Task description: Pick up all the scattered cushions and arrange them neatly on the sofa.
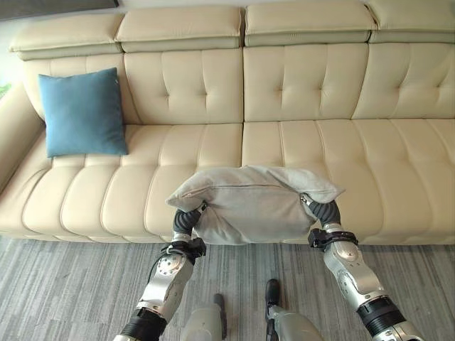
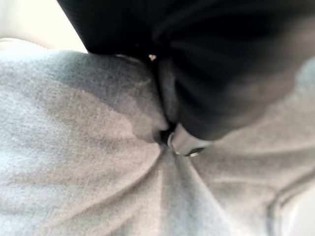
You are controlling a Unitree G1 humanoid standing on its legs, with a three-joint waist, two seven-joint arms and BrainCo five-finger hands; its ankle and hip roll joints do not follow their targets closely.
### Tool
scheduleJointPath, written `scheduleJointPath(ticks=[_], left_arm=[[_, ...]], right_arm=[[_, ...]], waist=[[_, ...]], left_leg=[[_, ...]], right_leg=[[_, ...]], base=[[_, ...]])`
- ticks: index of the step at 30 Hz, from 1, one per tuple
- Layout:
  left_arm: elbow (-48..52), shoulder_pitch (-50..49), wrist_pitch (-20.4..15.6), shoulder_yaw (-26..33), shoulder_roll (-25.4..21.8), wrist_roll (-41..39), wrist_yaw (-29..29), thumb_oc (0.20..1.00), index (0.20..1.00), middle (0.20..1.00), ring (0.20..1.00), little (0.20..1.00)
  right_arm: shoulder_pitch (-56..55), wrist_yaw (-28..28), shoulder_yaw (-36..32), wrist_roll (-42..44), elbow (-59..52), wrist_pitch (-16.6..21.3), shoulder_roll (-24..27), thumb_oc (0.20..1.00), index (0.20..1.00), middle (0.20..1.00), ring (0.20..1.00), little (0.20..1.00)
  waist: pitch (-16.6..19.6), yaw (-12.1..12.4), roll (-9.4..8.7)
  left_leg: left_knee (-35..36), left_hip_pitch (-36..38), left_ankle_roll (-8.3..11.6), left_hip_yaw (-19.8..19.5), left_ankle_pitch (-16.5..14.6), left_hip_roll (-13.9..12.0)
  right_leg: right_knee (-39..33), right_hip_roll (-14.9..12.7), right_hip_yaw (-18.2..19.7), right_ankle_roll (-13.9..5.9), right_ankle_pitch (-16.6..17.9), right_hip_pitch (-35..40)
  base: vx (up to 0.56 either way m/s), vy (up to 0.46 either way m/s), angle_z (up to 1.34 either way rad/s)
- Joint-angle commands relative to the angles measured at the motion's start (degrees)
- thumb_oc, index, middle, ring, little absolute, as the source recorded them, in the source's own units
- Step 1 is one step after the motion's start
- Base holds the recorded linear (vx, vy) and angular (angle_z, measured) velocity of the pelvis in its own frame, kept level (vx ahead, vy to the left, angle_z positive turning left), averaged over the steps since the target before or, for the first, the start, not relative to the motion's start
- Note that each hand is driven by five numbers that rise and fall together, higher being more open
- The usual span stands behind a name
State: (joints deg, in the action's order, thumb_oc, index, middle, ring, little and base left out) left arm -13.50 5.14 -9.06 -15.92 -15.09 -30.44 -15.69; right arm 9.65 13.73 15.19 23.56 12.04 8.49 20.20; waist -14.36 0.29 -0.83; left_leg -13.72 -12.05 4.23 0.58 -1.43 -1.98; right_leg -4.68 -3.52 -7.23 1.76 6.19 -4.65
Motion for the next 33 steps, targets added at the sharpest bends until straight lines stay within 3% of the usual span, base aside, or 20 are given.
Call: scheduleJointPath(ticks=[1,4,5,6,8,12,15,17,21,23,28,33], left_arm=[[6.49,2.30,-3.21,-0.21,0.40,-0.01,1.33,0.200,0.200,0.200,0.200,0.200],[7.34,1.88,-2.71,0.86,-1.14,2.93,2.42,0.200,0.200,0.200,0.200,0.200],[7.41,1.78,-2.69,0.86,-1.16,2.94,2.44,0.200,0.200,0.200,0.200,0.200],[8.46,0.66,-2.69,1.40,-2.30,4.37,3.07,0.200,0.200,0.200,0.200,0.200],[8.90,0.34,-2.65,1.62,-3.09,4.91,3.48,0.200,0.200,0.200,0.200,0.200],[10.52,-0.98,-1.97,3.18,-6.03,6.41,4.57,0.200,0.200,0.200,0.200,0.200],[10.99,0.18,-2.27,3.25,-6.80,7.24,3.72,0.200,0.200,0.200,0.200,0.200],[10.96,1.34,-2.55,2.92,-6.68,8.03,3.37,0.200,0.200,0.200,0.200,0.200],[10.34,3.81,-3.13,1.90,-5.76,8.90,2.77,0.200,0.200,0.200,0.200,0.200],[9.89,5.21,-3.16,1.76,-5.45,9.26,2.61,0.200,0.200,0.200,0.200,0.200],[8.69,6.54,-3.57,1.09,-4.46,10.77,2.79,0.200,0.200,0.200,0.200,0.200],[7.89,7.89,-3.37,0.69,-4.12,10.02,2.14,0.200,0.200,0.200,0.200,0.200]], right_arm=[[3.32,-0.69,0.26,-2.01,-8.66,3.73,-0.33,0.200,0.200,0.200,0.200,0.200],[2.82,-0.43,-1.21,-2.80,-9.14,3.24,0.06,0.200,0.200,0.200,0.200,0.200],[2.74,-0.43,-1.19,-2.81,-9.18,3.23,0.04,0.200,0.200,0.200,0.200,0.200],[1.56,-0.81,-2.03,-3.67,-9.96,3.06,-0.26,0.200,0.200,0.200,0.200,0.200],[1.37,-0.99,-2.23,-3.91,-9.90,3.22,-0.67,0.200,0.200,0.200,0.200,0.200],[0.70,-2.44,-2.94,-5.06,-10.20,2.60,-2.27,0.200,0.200,0.200,0.200,0.200],[1.52,-2.16,-3.15,-5.57,-10.22,2.71,-3.07,0.200,0.200,0.200,0.200,0.200],[1.86,-2.03,-3.30,-5.71,-10.60,2.91,-3.63,0.200,0.200,0.200,0.200,0.200],[3.75,-1.54,-3.09,-5.75,-10.52,3.11,-3.35,0.200,0.200,0.200,0.200,0.200],[4.77,-1.14,-3.11,-5.75,-10.46,3.11,-3.24,0.200,0.200,0.200,0.200,0.200],[4.44,-1.11,-2.73,-5.85,-9.57,3.06,-3.33,0.200,0.200,0.200,0.200,0.200],[5.87,-1.36,-1.33,-5.50,-8.68,2.40,-2.66,0.200,0.200,0.200,0.200,0.200]], waist=[[3.15,1.31,-0.34],[3.98,2.93,-0.53],[3.98,3.05,-0.60],[4.60,3.43,-0.70],[4.93,3.60,-1.15],[5.14,4.44,-3.39],[4.38,3.60,-3.37],[3.83,2.88,-2.99],[2.95,1.31,-1.81],[2.23,0.69,-2.07],[3.13,0.10,-2.86],[4.86,0.03,-2.34]], left_leg=[[6.06,-4.69,1.02,0.23,5.22,-2.36],[15.99,-7.48,1.65,1.50,7.47,-3.14],[16.33,-7.19,1.64,1.67,7.60,-3.15],[14.07,-7.37,1.79,0.94,10.17,-2.72],[13.38,-7.33,1.33,0.87,10.11,-2.22],[11.42,-5.33,-2.16,2.50,6.78,-0.49],[11.80,-3.10,-4.09,3.41,4.91,0.19],[12.36,-1.14,-4.56,3.35,4.04,0.32],[14.63,2.49,-4.08,3.60,3.10,0.07],[14.79,3.73,-3.77,3.47,2.50,0.62],[15.42,6.07,-3.54,3.64,1.26,1.41],[17.19,7.37,-3.08,3.56,1.40,0.85]], right_leg=[[6.39,-0.27,0.13,-4.92,-16.08,8.02],[5.14,0.39,1.26,-5.66,-18.27,11.66],[5.10,0.33,1.39,-5.68,-18.25,11.73],[5.07,-0.33,1.76,-6.13,-18.69,13.06],[5.63,-0.90,2.25,-6.42,-19.08,12.78],[16.94,-3.84,3.61,-9.14,-17.03,8.01],[27.72,-4.70,4.15,-10.65,-11.87,1.98],[30.55,-4.44,4.35,-10.10,-10.84,-1.35],[22.98,-3.27,2.19,-8.71,-12.80,-5.84],[15.59,-3.10,2.08,-9.05,-10.81,-8.10],[6.96,-3.33,3.02,-9.66,-7.58,-3.64],[4.87,-3.06,2.23,-9.29,-7.48,-1.42]], base=[[0.30,0.110,0.07],[0.37,0.158,0.06],[0.44,0.247,-0.11],[0.30,0.202,-0.65],[0.29,0.224,-0.96],[0.23,0.229,0.11],[0.11,0.164,-0.34],[0.12,0.118,-0.03],[0.14,0.031,-0.07],[0.10,-0.050,0.00],[0.14,-0.069,0.20],[0.12,-0.060,-0.05]])
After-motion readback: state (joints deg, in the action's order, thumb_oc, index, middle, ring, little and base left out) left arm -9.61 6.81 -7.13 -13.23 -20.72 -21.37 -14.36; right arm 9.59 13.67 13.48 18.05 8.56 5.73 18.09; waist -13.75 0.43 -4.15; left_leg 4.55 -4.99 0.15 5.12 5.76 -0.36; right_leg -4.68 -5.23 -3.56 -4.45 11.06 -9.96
